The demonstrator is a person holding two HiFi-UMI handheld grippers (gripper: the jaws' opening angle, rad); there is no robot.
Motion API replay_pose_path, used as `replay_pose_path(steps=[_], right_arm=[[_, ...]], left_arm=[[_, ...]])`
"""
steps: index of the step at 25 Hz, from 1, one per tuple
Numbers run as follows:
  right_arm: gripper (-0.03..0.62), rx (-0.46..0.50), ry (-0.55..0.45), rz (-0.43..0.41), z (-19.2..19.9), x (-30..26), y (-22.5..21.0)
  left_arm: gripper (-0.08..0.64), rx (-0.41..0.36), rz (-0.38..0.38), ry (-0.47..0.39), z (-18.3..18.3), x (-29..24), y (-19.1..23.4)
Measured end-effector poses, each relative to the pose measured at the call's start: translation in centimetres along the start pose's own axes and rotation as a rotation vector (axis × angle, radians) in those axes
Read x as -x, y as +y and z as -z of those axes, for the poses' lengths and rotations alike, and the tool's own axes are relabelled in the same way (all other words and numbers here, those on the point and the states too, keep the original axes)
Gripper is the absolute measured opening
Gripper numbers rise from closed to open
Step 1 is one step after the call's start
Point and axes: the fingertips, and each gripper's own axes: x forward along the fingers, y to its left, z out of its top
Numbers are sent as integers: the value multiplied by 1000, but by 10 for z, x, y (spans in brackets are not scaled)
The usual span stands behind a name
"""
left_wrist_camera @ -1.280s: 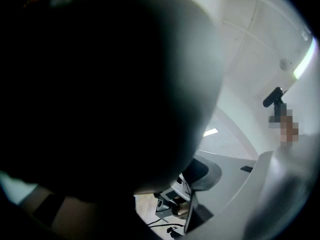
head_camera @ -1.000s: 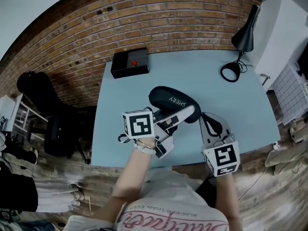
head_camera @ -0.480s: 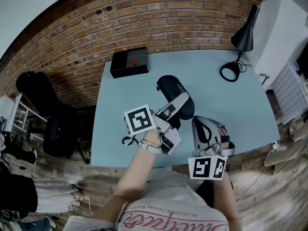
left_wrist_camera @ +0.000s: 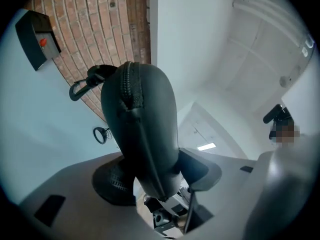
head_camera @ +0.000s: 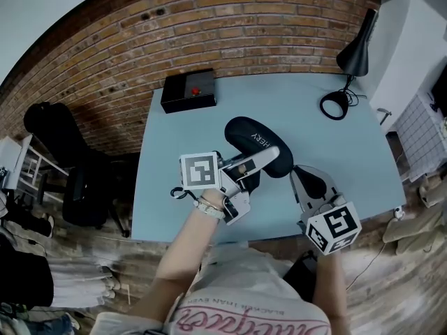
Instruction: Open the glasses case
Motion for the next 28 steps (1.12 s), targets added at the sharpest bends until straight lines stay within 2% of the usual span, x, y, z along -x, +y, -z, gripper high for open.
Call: replay_pose_path(steps=[3,6,9,15,20,25,28], right_arm=[[18,4,-15,-132,-3,5,10],[18,52,-15,-269,-8,12,18],[18,90,-16,-357,-12,17,20],[20,141,-26,-393,-15,20,16],[18,213,-36,-366,-21,18,15],[18,260,-22,-358,-28,12,12],[18,293,-27,-339,-35,4,11]], left_arm=[[265,-10,58,60,0,1,-7],[264,-7,114,137,4,3,-16],[262,-14,141,191,6,5,-22],[258,-28,163,231,11,6,-25],[258,-1,184,246,13,9,-27],[258,-39,182,331,28,8,-27],[258,-99,162,389,39,7,-24]])
